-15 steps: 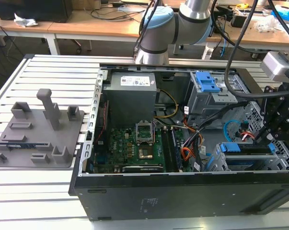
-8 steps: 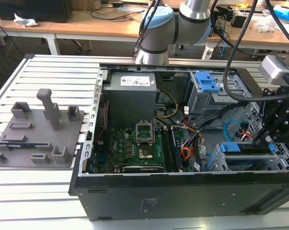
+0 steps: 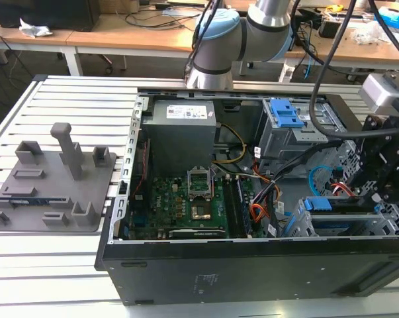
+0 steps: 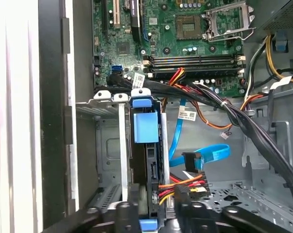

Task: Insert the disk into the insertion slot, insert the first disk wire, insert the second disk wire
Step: 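Insert the first disk wire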

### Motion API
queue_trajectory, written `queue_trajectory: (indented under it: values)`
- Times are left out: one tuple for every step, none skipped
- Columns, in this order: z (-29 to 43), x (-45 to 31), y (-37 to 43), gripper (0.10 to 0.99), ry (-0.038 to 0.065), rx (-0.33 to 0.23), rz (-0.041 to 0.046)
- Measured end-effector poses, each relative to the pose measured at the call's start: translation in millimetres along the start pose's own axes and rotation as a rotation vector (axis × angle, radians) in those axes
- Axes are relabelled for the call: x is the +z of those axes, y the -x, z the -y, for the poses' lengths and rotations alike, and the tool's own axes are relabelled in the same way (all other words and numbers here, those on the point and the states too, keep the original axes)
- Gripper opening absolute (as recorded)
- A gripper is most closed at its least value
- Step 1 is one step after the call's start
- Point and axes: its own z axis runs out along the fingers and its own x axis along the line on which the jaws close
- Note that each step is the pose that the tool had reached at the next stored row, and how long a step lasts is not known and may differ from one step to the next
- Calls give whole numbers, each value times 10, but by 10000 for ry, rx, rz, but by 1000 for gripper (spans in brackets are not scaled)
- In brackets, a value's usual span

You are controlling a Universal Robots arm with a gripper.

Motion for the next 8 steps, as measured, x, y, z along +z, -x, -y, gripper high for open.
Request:
queue_trajectory:
  values:
    - [-4,-52,-1,475,0,1,-5]
    - [-7,-93,-2,537,-1,1,-13]
    - [-9,-134,0,600,-2,1,-32]
    - [-9,-134,1,600,-2,2,-37]
    - [-9,-134,1,600,-2,2,-40]
    - [-10,-135,0,600,-2,3,-43]
    - [-9,-135,0,600,-3,3,-46]
    - [-10,-136,0,600,-2,3,-49]
